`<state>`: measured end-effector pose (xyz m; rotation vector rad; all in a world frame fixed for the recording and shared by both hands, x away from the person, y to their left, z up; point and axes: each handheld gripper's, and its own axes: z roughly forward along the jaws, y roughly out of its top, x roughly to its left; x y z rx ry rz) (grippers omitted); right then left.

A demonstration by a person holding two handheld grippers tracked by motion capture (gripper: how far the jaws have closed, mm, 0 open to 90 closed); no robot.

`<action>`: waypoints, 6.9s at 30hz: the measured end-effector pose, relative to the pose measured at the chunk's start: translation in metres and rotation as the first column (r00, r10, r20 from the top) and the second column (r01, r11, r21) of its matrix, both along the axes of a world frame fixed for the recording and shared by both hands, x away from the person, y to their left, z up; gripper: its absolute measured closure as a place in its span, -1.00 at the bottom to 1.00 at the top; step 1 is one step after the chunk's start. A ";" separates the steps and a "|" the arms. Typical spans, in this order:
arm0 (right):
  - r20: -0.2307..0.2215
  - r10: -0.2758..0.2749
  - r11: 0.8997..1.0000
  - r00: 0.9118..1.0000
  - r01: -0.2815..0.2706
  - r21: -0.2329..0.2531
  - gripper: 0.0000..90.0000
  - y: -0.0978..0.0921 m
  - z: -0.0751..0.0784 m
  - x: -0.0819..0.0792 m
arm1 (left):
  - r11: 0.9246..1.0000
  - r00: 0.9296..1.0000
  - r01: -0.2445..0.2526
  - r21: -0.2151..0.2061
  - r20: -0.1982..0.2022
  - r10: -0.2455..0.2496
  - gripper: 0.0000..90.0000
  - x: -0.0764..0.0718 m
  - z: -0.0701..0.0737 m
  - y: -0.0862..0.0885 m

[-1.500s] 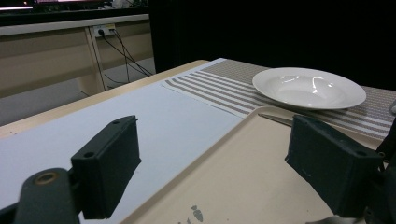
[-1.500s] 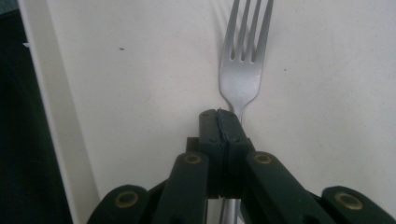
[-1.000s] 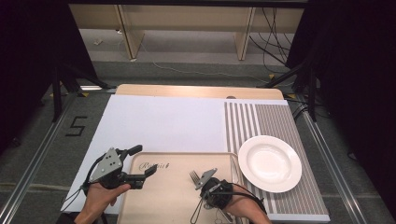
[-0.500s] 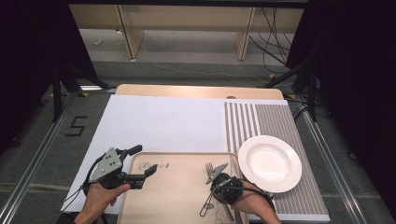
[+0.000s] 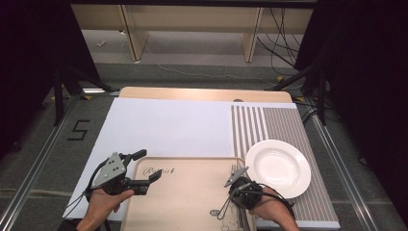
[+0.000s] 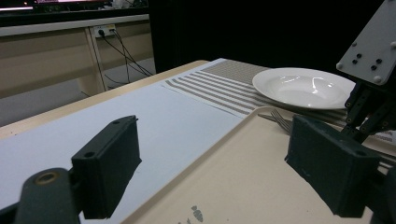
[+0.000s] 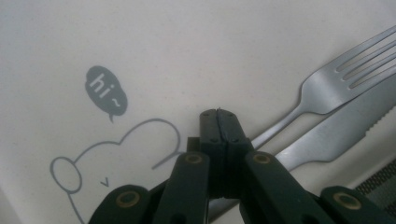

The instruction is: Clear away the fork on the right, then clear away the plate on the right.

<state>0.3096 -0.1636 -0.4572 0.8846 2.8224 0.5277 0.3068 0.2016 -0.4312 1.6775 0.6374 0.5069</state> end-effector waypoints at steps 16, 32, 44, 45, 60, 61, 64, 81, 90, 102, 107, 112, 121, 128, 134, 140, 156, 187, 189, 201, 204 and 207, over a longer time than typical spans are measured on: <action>0.015 -0.035 0.995 0.999 0.033 0.089 0.28 0.000 0.009 -0.001 | 1.000 1.000 -0.002 0.001 0.001 0.002 -0.63 0.000 0.000 0.000; -0.020 -0.076 0.955 0.997 0.078 0.287 -0.39 -0.005 0.023 -0.003 | 1.000 1.000 -0.001 0.002 -0.003 0.001 -0.63 0.001 0.000 0.000; 0.042 -0.108 0.927 0.993 0.086 0.366 -0.47 -0.023 0.034 0.001 | 1.000 1.000 -0.003 0.000 -0.003 0.003 -0.63 0.001 0.000 0.000; 0.036 -0.101 0.929 0.994 0.082 0.362 -0.47 -0.025 0.036 0.002 | 1.000 1.000 -0.002 -0.001 -0.003 0.002 -0.63 0.001 0.000 0.000; 0.031 -0.241 0.878 0.970 0.204 0.433 -0.49 -0.065 0.047 0.010 | 1.000 1.000 -0.006 -0.005 -0.010 0.006 -0.63 0.003 0.000 -0.001; 0.028 -0.240 0.880 0.970 0.205 0.429 -0.49 -0.068 0.048 0.010 | 1.000 1.000 -0.006 -0.005 -0.011 0.006 -0.63 0.003 0.000 -0.001; 0.010 -0.260 0.868 0.965 0.230 0.440 -0.49 -0.075 0.048 0.011 | 1.000 1.000 -0.007 -0.005 -0.011 0.007 -0.63 0.003 0.000 -0.001; -0.005 -0.384 0.809 0.924 0.338 0.481 -0.49 -0.118 0.049 0.010 | 1.000 1.000 0.002 -0.018 -0.020 -0.002 -0.64 0.006 -0.001 -0.002; -0.009 -0.440 0.788 0.898 0.391 0.476 -0.49 -0.136 0.047 0.004 | 1.000 1.000 0.003 -0.015 -0.018 -0.003 -0.64 0.005 0.000 -0.002; -0.029 -0.498 0.760 0.866 0.453 0.466 -0.49 -0.156 0.041 0.005 | 1.000 1.000 0.003 -0.011 -0.015 -0.003 -0.64 0.008 -0.001 -0.004; -0.039 -0.539 0.732 0.842 0.491 0.472 -0.49 -0.164 0.037 0.006 | 1.000 1.000 0.003 -0.002 -0.009 -0.003 -0.64 0.006 0.000 -0.003; -0.027 -0.574 0.708 0.818 0.513 0.485 -0.49 -0.169 0.038 0.007 | 1.000 1.000 0.014 0.003 -0.004 -0.014 -0.64 0.003 0.000 -0.003; -0.039 -0.652 0.659 0.757 0.592 0.464 -0.49 -0.180 0.038 0.006 | 1.000 1.000 0.007 0.002 -0.002 -0.007 -0.64 0.003 0.000 -0.002; -0.072 -0.717 0.573 0.693 0.645 0.505 -0.48 -0.199 0.033 0.000 | 1.000 1.000 0.007 0.000 0.000 -0.007 -0.64 0.003 0.000 -0.002; -0.085 -0.739 0.551 0.668 0.673 0.494 -0.48 -0.207 0.028 -0.005 | 1.000 1.000 0.006 0.001 -0.001 -0.006 -0.64 0.003 0.000 -0.002; -0.102 -0.765 0.521 0.636 0.705 0.482 -0.48 -0.210 0.023 -0.007 | 1.000 1.000 0.005 0.004 0.000 -0.005 -0.64 0.003 0.000 -0.002; -0.170 -0.773 0.481 0.612 0.739 0.473 -0.47 -0.221 0.015 -0.011 | 1.000 1.000 0.005 0.002 0.000 -0.005 -0.64 0.003 0.000 -0.003; -0.289 -0.770 0.427 0.568 0.797 0.427 -0.46 -0.222 0.007 -0.003 | 1.000 1.000 0.011 0.003 0.000 -0.011 -0.64 0.004 -0.001 -0.004; -0.291 -0.765 0.428 0.575 0.791 0.437 -0.46 -0.222 0.005 -0.002 | 1.000 1.000 0.007 0.009 -0.002 -0.007 -0.64 0.003 0.000 -0.003; -0.301 -0.759 0.433 0.578 0.792 0.429 -0.43 -0.221 0.002 0.001 | 1.000 1.000 0.011 0.003 0.000 -0.011 -0.64 0.003 -0.001 -0.004; -0.287 -0.764 0.435 0.578 0.790 0.432 -0.42 -0.221 -0.001 0.002 | 1.000 1.000 0.010 0.003 0.001 -0.010 -0.64 0.003 -0.001 -0.004; -0.311 -0.754 0.433 0.579 0.794 0.426 -0.42 -0.221 0.001 0.002 | 1.000 1.000 0.011 0.003 0.001 -0.011 -0.64 0.004 -0.001 -0.004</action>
